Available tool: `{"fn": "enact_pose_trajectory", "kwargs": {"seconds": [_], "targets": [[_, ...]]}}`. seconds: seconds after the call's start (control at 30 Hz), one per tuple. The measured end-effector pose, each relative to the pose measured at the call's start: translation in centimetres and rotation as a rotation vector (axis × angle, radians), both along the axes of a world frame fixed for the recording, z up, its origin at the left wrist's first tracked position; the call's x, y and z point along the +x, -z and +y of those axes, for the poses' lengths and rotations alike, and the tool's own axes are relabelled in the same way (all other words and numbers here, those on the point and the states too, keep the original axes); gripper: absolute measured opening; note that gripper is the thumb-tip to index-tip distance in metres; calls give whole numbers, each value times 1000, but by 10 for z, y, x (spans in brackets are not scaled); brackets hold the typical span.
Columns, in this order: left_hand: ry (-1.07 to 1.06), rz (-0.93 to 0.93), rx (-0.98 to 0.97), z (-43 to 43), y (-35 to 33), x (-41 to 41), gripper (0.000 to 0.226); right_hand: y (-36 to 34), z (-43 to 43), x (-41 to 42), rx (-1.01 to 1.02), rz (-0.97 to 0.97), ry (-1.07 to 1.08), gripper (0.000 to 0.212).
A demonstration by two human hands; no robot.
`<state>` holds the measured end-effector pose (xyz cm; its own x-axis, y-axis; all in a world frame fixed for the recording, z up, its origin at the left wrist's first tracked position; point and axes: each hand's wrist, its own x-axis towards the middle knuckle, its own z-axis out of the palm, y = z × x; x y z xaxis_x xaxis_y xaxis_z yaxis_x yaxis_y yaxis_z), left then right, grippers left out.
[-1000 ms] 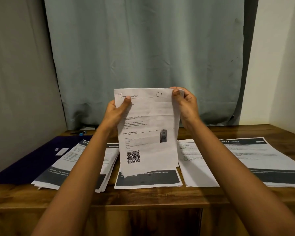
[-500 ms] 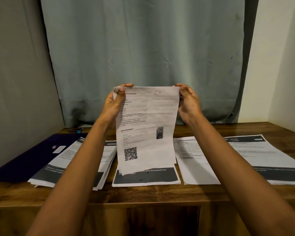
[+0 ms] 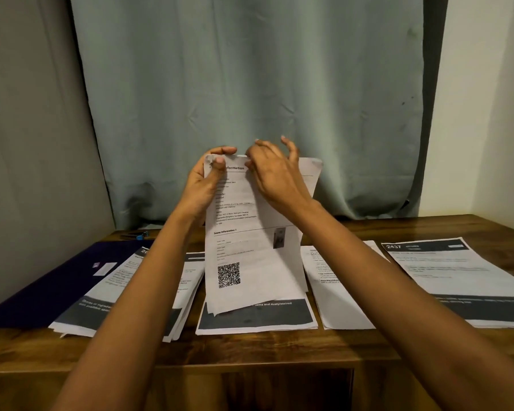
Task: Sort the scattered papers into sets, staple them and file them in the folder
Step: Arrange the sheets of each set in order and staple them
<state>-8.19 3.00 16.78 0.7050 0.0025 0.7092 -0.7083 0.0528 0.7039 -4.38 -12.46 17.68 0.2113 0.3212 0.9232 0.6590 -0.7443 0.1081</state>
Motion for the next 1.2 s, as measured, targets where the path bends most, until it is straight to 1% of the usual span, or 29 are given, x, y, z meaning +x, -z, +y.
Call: {"fn": "enact_pose_trajectory", "kwargs": {"seconds": [0.1,0.17,0.27,0.37,0.43,0.47,0.53,0.6,0.63,0.7,0.73,0.77,0.83,0.9,0.97,1.0,1.1,1.2], "targets": [[-32,-14,-11,2,1,5,21,-4,-6,3,15,31,-15,23],[-63,-13,-22,5,2,8,20,-5,-22,9,15,55,23,26],[-74,13,-37,10,2,11,19,-4,-54,21,91,101,81,31],[-63,24,-22,7,1,11,15,0,-80,28,186,181,109,28],[-51,18,-6,2,0,9,16,6,-87,32,266,288,-14,23],[-47,16,-3,0,-1,9,18,9,-88,34,346,343,-136,23],[-48,11,-7,-2,-1,9,21,14,-84,33,572,453,-355,23],[-62,8,-21,1,-1,12,16,22,-77,30,761,616,-480,22],[-74,9,-40,3,-1,14,16,28,-74,30,814,709,-554,23],[-88,17,-88,5,-4,15,20,45,-70,29,832,867,-724,39],[-84,21,-112,5,-5,15,21,55,-69,29,804,917,-780,48],[-72,30,-136,5,-7,14,22,64,-68,29,761,956,-811,50],[-36,61,-172,5,-10,12,20,79,-66,27,684,1003,-826,43],[-11,119,-153,6,-9,10,16,87,-63,27,688,1000,-806,34],[-12,183,-138,8,-3,12,15,87,-61,29,757,959,-776,21],[-20,214,-134,9,4,15,19,85,-60,30,799,939,-773,17],[-35,336,-32,9,32,22,30,76,-61,30,942,924,-742,16],[40,433,12,8,63,17,31,68,-68,28,972,933,-636,14]]}}
